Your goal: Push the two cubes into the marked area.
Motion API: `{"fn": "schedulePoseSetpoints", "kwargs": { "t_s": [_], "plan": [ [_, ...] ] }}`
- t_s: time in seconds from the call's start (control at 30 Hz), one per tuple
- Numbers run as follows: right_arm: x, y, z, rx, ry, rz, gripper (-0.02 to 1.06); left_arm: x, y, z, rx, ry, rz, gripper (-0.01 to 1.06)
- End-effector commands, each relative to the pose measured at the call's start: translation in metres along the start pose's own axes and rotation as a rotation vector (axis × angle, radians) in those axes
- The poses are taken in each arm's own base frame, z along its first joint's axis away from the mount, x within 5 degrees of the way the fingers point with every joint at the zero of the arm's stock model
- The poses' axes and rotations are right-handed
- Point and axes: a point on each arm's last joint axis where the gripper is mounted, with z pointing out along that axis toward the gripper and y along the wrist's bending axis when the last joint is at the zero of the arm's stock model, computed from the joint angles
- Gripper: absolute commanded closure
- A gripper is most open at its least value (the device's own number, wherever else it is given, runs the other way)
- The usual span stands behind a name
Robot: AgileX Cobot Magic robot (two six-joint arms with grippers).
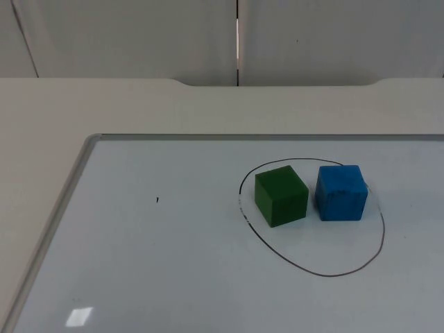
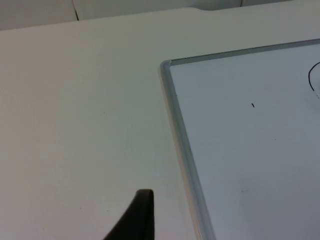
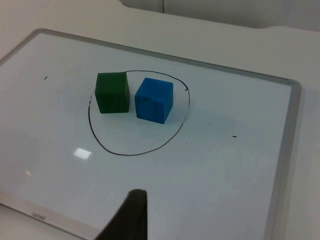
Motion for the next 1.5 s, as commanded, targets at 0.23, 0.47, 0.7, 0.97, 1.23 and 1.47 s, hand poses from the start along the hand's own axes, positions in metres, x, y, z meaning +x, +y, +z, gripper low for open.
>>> {"fn": "schedulePoseSetpoints", "kwargs": {
  "t_s": [0.23, 0.47, 0.7, 0.97, 1.23, 1.47],
  "plan": [
    [0.0016, -0.0001, 0.0015, 0.004, 0.001, 0.001, -0.01, 0.0004, 0.0003, 0.0008, -0.006, -0.008, -0.007, 0.00],
    [0.0016, 0.0001, 0.0015, 0.002, 0.001, 0.003, -0.01, 0.0004, 0.0003, 0.0008, -0.006, -0.008, -0.007, 0.00],
    [0.0016, 0.0001, 0.0015, 0.002, 0.001, 0.003, -0.01, 0.0004, 0.0003, 0.0008, -0.006, -0.008, -0.007, 0.00],
    [0.0014, -0.0001, 0.0015, 0.004, -0.001, 0.001, -0.01, 0.0004, 0.0003, 0.0008, -0.006, -0.008, -0.007, 0.00],
    [0.0014, 0.0003, 0.0015, 0.053, -0.001, 0.026, -0.01, 0.0004, 0.0003, 0.0008, -0.006, -0.008, -0.007, 0.00],
    [0.0013, 0.0009, 0.0016, 0.122, -0.001, 0.062, -0.01, 0.0004, 0.0003, 0.0008, -0.006, -0.008, -0.007, 0.00]
  ]
}}
